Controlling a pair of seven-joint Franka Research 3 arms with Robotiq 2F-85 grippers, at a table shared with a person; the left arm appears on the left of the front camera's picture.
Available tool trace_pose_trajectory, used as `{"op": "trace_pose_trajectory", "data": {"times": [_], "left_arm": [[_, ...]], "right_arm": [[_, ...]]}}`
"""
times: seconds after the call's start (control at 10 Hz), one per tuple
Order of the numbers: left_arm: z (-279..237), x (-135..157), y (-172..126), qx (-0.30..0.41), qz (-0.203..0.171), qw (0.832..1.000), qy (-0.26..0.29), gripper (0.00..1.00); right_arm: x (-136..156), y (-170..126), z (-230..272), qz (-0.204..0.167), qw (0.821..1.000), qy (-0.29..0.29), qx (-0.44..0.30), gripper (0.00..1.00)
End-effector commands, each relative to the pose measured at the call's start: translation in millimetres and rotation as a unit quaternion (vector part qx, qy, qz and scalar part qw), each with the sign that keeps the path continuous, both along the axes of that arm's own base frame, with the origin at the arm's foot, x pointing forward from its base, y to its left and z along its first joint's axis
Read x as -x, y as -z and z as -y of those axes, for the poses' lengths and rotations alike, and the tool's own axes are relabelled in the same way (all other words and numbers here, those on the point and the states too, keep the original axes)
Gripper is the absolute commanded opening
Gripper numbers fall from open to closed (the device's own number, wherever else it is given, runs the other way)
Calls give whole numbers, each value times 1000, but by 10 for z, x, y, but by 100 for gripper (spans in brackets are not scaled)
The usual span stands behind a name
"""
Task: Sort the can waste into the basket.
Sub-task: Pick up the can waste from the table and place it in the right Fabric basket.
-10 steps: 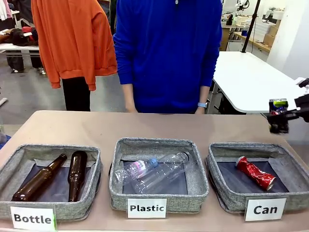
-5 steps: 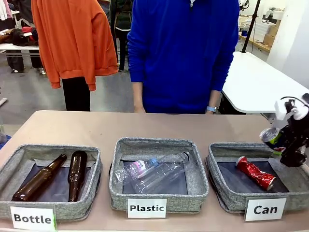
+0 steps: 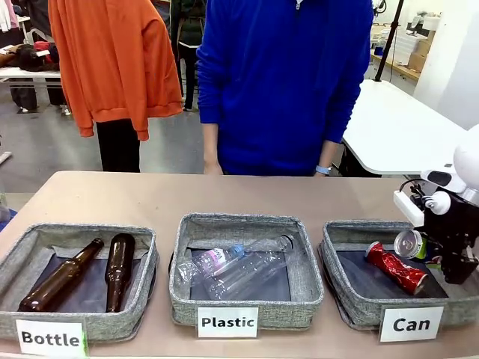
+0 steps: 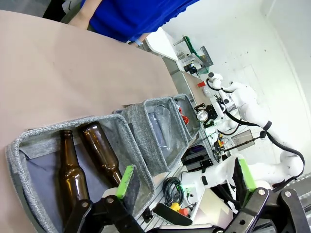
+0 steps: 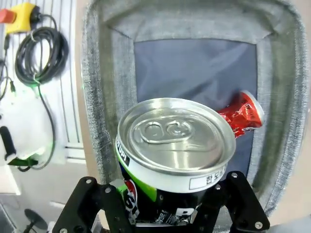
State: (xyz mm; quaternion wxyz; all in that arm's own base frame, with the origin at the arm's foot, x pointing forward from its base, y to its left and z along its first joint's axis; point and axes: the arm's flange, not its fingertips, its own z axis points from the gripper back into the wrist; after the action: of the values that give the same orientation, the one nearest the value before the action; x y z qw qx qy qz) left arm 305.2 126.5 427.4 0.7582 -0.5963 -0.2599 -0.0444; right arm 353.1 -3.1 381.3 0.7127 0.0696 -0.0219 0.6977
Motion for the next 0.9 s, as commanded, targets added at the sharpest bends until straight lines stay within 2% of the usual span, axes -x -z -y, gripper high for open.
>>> {"op": "trace_pose_trajectory", "data": {"times": [0.0,0.1,0.2,0.3,0.4,0.5,0.7,0.8], "left_arm": [[7,3,-54,9,-3,1000,-1,100],[7,3,-54,9,-3,1000,-1,100],[7,3,-54,9,-3,1000,-1,100],[7,3,-54,9,-3,1000,-1,100],[7,3,-54,9,-3,1000,-1,100],[7,3,-54,9,-3,1000,-1,100],[7,3,-54,9,-3,1000,-1,100],[7,3,-54,9,-3,1000,-1,100]], "right_arm": [[105,7,-2,3,1000,0,-9,0],[87,12,-21,2,1000,4,-11,0],[89,13,-13,1,1000,8,-12,25],[107,30,3,2,1000,1,-11,58],[122,45,10,2,1000,-2,-12,82],[122,47,1,2,1000,-2,-14,100],[96,13,-14,-1,1000,2,-28,100],[94,14,-11,-2,999,5,-33,92]]}}
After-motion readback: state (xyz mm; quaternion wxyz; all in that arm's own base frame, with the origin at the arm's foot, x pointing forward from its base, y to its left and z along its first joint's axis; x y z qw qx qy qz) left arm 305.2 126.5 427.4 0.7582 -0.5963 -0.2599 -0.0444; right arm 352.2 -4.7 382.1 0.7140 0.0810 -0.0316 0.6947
